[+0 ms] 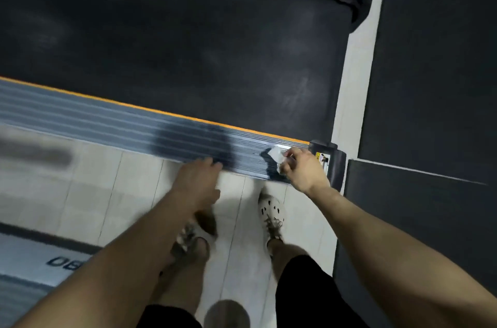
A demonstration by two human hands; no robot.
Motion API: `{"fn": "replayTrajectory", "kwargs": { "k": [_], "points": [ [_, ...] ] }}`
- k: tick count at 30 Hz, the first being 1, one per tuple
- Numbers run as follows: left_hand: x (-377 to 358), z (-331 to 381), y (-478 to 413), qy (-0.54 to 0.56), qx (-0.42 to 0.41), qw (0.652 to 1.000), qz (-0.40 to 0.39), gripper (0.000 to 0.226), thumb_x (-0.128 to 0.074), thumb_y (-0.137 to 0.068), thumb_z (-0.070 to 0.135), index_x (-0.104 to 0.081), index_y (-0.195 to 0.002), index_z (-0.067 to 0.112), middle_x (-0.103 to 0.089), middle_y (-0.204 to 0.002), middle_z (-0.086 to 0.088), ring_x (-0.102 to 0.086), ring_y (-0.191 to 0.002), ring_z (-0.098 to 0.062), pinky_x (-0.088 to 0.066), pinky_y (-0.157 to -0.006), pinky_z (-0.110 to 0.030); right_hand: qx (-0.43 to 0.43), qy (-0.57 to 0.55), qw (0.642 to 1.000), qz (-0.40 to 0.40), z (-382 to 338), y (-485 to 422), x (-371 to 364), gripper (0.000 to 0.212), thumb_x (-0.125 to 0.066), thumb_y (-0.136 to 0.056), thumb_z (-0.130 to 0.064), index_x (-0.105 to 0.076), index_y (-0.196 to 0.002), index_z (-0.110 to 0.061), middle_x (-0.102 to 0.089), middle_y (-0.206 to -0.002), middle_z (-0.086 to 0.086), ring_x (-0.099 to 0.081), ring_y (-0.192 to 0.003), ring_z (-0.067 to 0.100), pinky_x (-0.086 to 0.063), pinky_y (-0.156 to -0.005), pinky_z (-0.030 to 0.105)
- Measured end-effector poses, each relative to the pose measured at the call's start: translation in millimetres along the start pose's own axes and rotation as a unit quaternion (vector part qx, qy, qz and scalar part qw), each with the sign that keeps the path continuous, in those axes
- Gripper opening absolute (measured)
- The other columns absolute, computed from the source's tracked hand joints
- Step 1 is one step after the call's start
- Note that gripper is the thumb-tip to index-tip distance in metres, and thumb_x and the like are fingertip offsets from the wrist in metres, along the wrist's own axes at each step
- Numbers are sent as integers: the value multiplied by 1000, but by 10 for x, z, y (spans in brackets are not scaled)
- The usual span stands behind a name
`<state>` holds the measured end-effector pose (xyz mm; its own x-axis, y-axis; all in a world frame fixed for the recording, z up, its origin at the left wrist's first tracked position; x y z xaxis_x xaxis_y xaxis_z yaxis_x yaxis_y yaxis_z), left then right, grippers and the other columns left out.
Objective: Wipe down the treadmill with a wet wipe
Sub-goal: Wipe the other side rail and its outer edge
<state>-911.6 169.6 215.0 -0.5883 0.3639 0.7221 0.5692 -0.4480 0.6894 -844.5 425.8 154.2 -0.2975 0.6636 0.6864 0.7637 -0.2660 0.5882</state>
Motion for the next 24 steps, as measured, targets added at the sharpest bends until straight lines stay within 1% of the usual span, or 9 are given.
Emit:
{"fn": "replayTrajectory", "kwargs": {
  "k": [3,5,7,10,12,15,19,21,24],
  "points": [
    [-237,1,-455,-64,-57,996,-25,92,-73,-82,62,-35,-158,26,-47,-148,-6,-48,-137,-30,-41,-113,-49,-5,-2,998,55,177,-100,-128,36,-56,-100,-18,-66,-134,-26,-63,-122,7,-67,-105,35,-57,-93,42],
    [-368,6,-751,-87,-87,992,-13,111,-76,-79,67,-19,-166,27,-32,-163,-10,-28,-155,-34,-24,-126,-54,-8,-1,993,119,281,-169,-186,42,-59,-99,-10,-67,-137,-26,-62,-122,5,-61,-113,32,-56,-97,41],
    [-450,52,-1046,-92,-120,988,22,125,-79,-74,71,-9,-168,28,-15,-172,-13,-5,-163,-36,-13,-130,-57,-22,-5,984,179,375,-200,-303,41,-57,-104,-16,-61,-144,-24,-58,-139,5,-53,-131,31,-52,-108,44],
    [-526,95,-1409,-105,-165,978,76,143,-83,-61,75,0,-169,31,8,-175,-17,12,-163,-39,-7,-130,-62,-71,22,979,188,423,-266,-810,63,-39,-114,-46,-25,-168,-19,-12,-178,5,-6,-165,24,-12,-134,40],
    [-525,35,-1550,-86,-173,976,105,151,-83,-51,80,-2,-169,33,8,-175,-19,7,-163,-42,-6,-128,-67,-98,38,968,227,378,-255,-1003,74,-30,-113,-57,-6,-171,-19,11,-179,3,13,-164,19,3,-134,40],
    [-479,-49,-1656,-96,-197,964,151,154,-69,-39,96,-12,-169,35,-21,-171,-19,-25,-157,-41,-16,-125,-67,-117,26,948,294,176,-251,-1068,71,-28,-112,-60,-10,-172,-25,9,-179,7,12,-165,22,-5,-134,51],
    [-392,-82,-1567,-64,-249,934,248,134,-62,-49,94,-37,-164,31,-47,-155,-15,-50,-136,-39,-35,-113,-60,47,106,955,275,-803,-368,-1577,69,-34,-112,-54,-19,-171,-20,-3,-179,9,3,-166,23,-7,-134,49],
    [-404,-58,-1590,-73,-246,938,235,140,-60,-45,96,-27,-166,35,-42,-157,-9,-45,-140,-33,-33,-115,-56,89,158,941,286,-829,-378,-1583,67,-33,-113,-51,-23,-170,-17,-9,-179,9,-2,-166,23,-9,-134,48],
    [-414,-79,-1645,-81,-226,948,209,160,-53,-36,108,-2,-168,33,-33,-161,-1,-35,-146,-26,-27,-121,-52,-75,130,913,379,-11,-349,-1046,68,-24,-112,-52,-25,-169,-14,-12,-178,11,-7,-166,24,-7,-134,47]
  ]
}}
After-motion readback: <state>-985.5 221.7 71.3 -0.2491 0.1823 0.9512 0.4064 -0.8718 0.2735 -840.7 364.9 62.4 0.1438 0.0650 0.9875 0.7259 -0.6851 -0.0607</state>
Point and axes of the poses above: each hand's wrist, its own y-axis away from the middle knuckle, its own x-axis out of the back of the hand, z = x × y, the point moved 10 cm from there along -y, towards the middle knuckle
